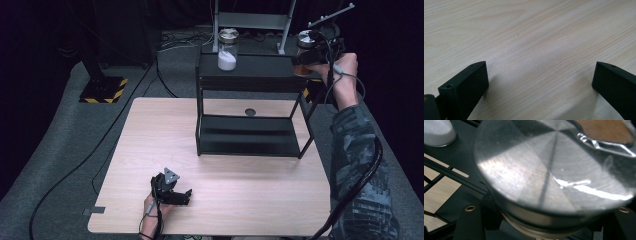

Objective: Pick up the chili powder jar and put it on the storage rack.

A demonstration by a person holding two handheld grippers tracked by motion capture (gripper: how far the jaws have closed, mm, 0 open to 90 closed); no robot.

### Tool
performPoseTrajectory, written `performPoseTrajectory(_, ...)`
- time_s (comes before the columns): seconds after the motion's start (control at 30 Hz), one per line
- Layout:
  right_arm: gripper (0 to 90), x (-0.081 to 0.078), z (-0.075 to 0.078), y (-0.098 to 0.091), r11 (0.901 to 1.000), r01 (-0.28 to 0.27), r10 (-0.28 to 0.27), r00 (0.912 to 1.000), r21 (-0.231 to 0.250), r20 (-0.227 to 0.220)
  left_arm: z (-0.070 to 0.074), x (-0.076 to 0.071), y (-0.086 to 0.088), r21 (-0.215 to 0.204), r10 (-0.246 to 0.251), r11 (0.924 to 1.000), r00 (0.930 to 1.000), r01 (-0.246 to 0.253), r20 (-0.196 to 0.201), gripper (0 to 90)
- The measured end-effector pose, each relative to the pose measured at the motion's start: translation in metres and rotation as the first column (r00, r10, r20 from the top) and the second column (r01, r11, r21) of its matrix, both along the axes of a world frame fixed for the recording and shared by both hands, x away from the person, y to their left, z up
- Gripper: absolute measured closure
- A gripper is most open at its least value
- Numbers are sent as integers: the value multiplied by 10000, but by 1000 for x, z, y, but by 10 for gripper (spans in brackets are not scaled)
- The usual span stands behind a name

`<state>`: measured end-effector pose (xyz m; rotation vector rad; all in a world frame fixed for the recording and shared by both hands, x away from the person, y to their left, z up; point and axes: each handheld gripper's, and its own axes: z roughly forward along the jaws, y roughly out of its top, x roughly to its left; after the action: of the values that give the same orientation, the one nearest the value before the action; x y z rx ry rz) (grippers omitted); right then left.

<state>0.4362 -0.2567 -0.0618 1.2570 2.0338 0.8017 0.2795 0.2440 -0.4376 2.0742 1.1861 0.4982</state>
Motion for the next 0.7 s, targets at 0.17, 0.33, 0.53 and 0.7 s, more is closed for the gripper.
performPoseTrajectory(0.17,310,7,-6,-5,9991,125,-123,9999,404,-42,0,0,0,0,-1,10000,10000,1,0,3)
performPoseTrajectory(0.33,310,15,-10,-10,9969,296,-288,9995,726,-119,0,0,0,-1,0,10000,10000,0,0,3)
performPoseTrajectory(0.53,310,22,-17,-14,9937,483,-471,9988,1013,-146,0,0,0,0,2,10000,10000,-2,-1,3)
performPoseTrajectory(0.7,310,29,-21,-13,9925,649,-628,9978,1033,-235,0,0,0,5,-3,10000,10000,3,-1,3)
